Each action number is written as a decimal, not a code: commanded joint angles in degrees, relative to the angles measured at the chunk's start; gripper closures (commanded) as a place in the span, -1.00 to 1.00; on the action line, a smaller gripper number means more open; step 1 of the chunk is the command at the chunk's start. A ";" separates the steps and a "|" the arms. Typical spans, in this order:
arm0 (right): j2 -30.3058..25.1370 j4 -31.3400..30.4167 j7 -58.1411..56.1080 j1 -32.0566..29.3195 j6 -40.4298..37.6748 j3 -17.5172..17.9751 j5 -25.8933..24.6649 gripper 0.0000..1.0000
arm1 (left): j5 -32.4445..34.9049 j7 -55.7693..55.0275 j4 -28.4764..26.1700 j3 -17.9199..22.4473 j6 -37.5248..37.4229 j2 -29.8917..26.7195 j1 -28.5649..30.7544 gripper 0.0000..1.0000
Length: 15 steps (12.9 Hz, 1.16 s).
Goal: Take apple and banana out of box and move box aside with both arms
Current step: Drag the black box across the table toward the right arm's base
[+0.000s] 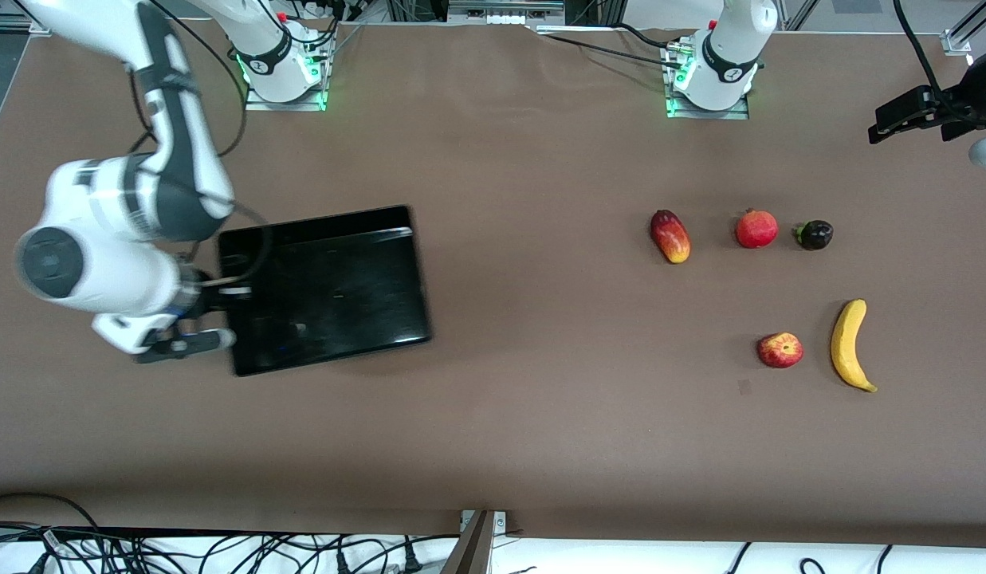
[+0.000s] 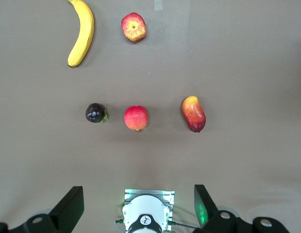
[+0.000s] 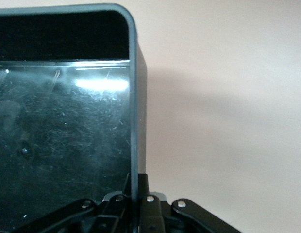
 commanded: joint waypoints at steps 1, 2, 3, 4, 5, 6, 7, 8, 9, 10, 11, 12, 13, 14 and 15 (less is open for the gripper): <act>-1.61 -7.47 -3.92 0.78 5.05 -5.06 1.54 1.00 | -0.51 0.20 1.69 -2.68 0.06 0.62 2.74 -1.00; -1.87 -9.06 -3.92 0.69 5.94 -5.51 1.63 1.00 | -0.85 0.20 1.69 -3.47 0.32 0.27 4.05 -1.00; -1.96 -10.73 -3.92 0.60 7.60 -5.86 1.63 1.00 | -0.77 0.20 1.35 -5.22 0.67 0.27 5.37 -1.00; -2.22 -13.27 -3.92 0.43 9.79 -6.30 1.63 1.00 | -0.77 0.20 1.43 -5.24 0.76 0.35 5.38 -1.00; -2.75 -15.99 -3.92 0.42 12.77 -6.30 1.63 1.00 | -0.77 0.20 1.34 -5.24 0.76 0.27 5.30 -1.00; -3.28 -19.07 -3.92 0.42 15.67 -6.30 1.72 1.00 | -0.77 0.20 1.34 -5.33 0.76 0.27 5.30 -1.00; -3.54 -21.79 -3.92 0.51 19.01 -6.30 1.72 1.00 | -0.77 0.20 1.34 -5.24 0.76 0.27 5.30 -1.00; -3.63 -23.47 -3.92 0.51 20.95 -6.30 1.72 1.00 | -0.77 0.20 1.34 -4.89 0.85 0.27 4.86 -1.00; -3.63 -23.84 -3.92 0.51 21.06 -6.30 1.72 0.92 | -0.68 0.20 1.34 -3.84 0.85 0.27 3.64 -1.00; -3.72 -23.84 -3.84 0.51 20.71 -6.30 1.72 0.22 | -0.68 0.20 1.34 -3.22 0.85 0.27 3.10 -1.00; -4.07 -23.58 -3.66 0.51 20.62 -6.30 1.72 -0.61 | -0.68 0.20 1.25 -2.69 0.76 0.27 2.32 -1.00; -5.03 -22.97 -3.31 0.51 20.27 -6.22 1.63 -1.00 | -0.68 0.20 1.25 -1.21 0.76 0.27 1.09 -1.00; -6.34 -21.83 -3.22 0.86 19.05 -6.13 1.63 -1.00 | -0.68 0.20 1.25 -0.85 0.85 0.09 0.73 -1.00; -7.66 -19.99 -2.96 0.95 16.26 -5.95 1.63 -1.00 | -0.68 0.20 1.25 -0.84 0.76 0.00 0.64 -1.00; -9.50 -18.32 -2.96 0.95 13.10 -6.04 1.55 -1.00 | -0.68 0.20 1.25 -0.67 0.76 0.00 0.03 -1.00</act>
